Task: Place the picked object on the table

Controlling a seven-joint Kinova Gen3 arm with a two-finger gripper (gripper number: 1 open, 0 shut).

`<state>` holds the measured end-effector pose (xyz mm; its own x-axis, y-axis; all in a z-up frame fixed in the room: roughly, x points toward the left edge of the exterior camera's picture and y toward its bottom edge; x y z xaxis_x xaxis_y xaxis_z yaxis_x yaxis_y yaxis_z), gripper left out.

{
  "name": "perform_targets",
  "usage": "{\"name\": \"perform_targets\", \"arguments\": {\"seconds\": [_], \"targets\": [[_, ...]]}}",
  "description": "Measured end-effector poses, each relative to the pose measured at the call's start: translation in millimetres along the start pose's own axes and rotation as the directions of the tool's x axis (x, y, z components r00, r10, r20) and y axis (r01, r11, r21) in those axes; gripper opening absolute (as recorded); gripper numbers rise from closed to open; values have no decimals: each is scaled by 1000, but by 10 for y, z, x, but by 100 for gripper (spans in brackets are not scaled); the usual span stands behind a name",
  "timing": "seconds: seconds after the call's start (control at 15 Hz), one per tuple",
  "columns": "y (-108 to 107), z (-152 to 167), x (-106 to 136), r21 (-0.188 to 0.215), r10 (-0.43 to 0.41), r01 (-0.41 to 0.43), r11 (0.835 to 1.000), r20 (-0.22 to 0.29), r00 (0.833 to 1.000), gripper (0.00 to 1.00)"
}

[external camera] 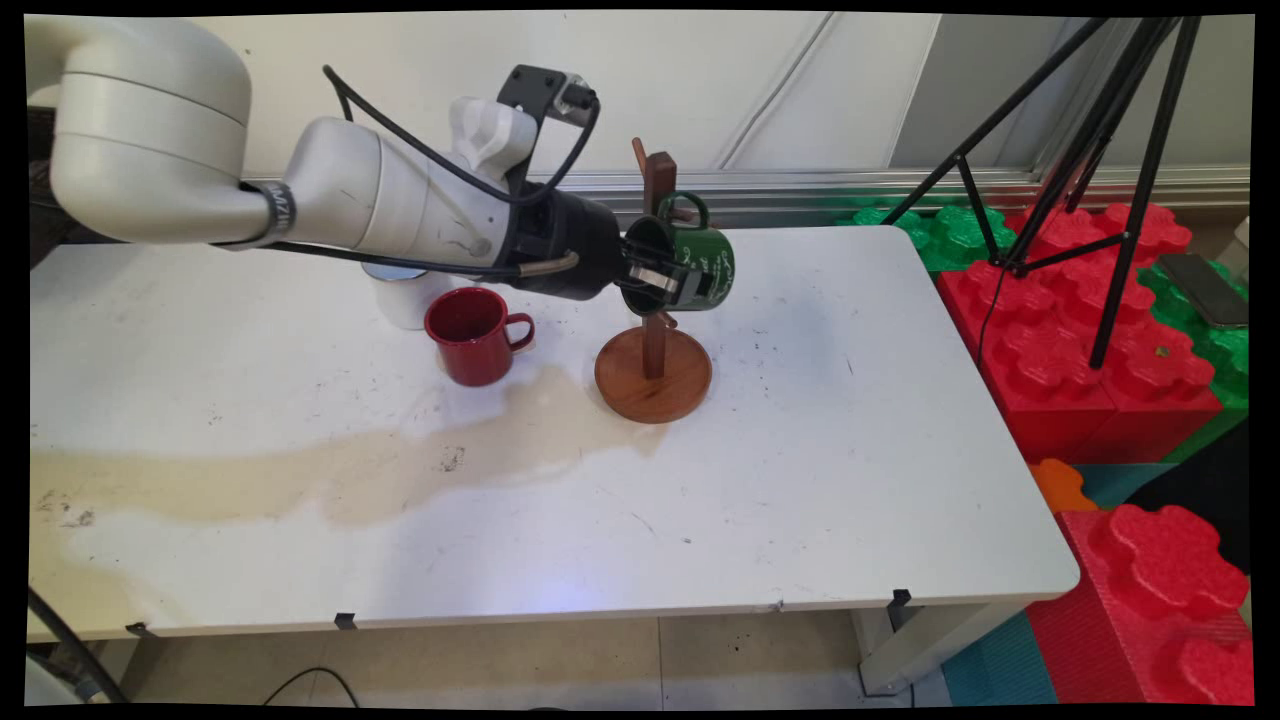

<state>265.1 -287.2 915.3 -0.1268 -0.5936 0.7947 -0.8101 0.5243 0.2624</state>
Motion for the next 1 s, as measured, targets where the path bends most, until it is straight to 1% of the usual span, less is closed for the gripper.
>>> {"name": "perform_targets", "arguments": {"seconds": [0.27,0.6,0.87,1.0], "targets": [[42,-90,19,-10,4,-4,1000,0,1000,0],[127,-188,45,-36,8,-8,999,-2,1000,0],[212,-285,58,-63,16,-16,998,1,1000,0],[248,-325,55,-85,34,-34,996,5,999,0]]}}
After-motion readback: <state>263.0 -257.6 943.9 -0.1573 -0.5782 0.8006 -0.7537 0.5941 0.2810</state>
